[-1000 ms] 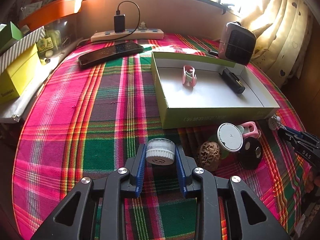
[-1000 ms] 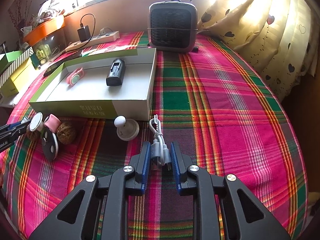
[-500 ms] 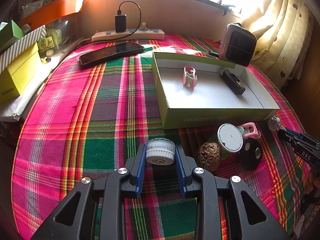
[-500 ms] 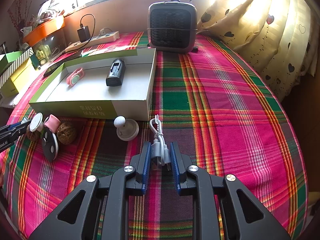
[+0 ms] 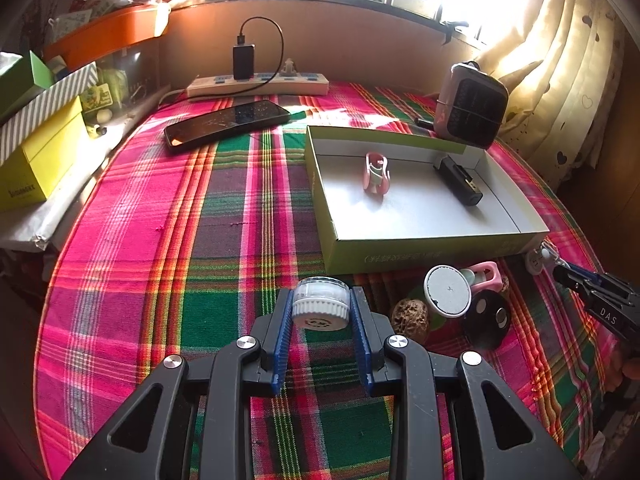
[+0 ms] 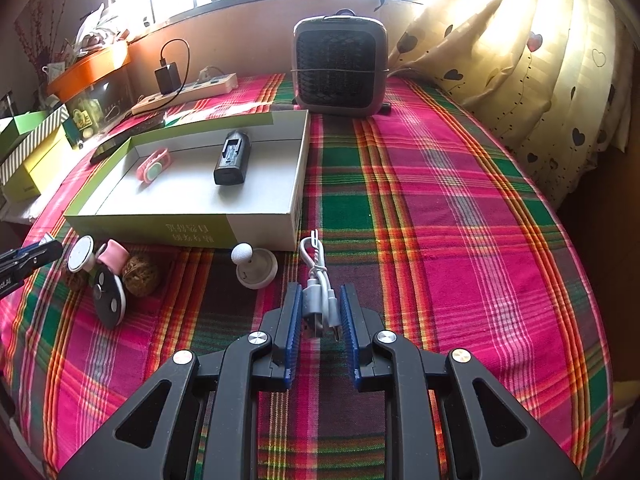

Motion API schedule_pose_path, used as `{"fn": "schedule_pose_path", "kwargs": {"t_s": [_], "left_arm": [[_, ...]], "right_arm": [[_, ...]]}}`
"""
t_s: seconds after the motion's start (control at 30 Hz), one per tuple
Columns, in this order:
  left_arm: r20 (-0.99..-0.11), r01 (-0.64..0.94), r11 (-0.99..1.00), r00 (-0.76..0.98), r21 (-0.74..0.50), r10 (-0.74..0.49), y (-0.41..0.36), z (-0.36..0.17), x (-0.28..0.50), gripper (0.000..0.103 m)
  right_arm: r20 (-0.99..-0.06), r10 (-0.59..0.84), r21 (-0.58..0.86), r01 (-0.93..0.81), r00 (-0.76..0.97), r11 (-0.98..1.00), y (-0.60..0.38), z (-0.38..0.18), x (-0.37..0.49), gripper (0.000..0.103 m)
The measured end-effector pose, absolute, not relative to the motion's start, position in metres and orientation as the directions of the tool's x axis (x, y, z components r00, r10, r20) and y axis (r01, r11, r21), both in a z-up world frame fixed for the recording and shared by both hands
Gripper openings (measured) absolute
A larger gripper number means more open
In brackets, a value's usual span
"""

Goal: Organize objects

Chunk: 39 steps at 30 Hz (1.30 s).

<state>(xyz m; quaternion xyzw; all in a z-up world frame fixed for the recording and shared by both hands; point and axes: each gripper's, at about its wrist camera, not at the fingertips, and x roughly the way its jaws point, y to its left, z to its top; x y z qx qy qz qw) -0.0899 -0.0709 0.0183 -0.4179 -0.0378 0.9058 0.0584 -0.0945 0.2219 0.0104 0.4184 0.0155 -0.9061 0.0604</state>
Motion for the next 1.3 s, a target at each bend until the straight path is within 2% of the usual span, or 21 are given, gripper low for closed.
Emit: {"fn": "schedule_pose_path", "kwargs": {"t_s": [0.67, 1.3], "left_arm": [[-0.718, -0.124, -0.986, -0.676, -0.111, 0.166, -0.059, 0.047, -0.107, 0.026], [-0.735, -0.160, -0.981, -0.652, -0.105, 0.185, -0.040, 0.043, -0.154, 0.026]], "right_arm": [[-0.715, -0.133, 0.034, 0.156, -0.687, -0.987, 0.214, 0.043, -0.105, 0.020], [-0.734, -0.171, 0.040, 0.209, -0.657, -0.977, 0.185, 0.048, -0.170, 0.020]]}}
